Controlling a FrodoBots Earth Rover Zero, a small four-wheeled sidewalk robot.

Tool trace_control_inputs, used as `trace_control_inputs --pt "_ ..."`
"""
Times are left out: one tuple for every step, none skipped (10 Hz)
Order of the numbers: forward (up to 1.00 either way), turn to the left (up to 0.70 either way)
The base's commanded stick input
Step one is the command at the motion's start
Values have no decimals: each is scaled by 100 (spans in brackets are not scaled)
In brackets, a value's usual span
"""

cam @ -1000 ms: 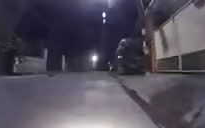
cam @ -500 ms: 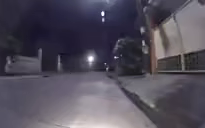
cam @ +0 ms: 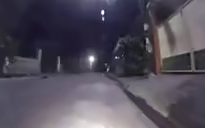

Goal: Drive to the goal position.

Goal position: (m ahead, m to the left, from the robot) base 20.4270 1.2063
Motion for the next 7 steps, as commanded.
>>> trace_control_inputs --pt "70 0" --pt "70 0" --pt "70 0" --pt "70 0" --pt "70 0" --pt "70 -1" --pt "70 -35"
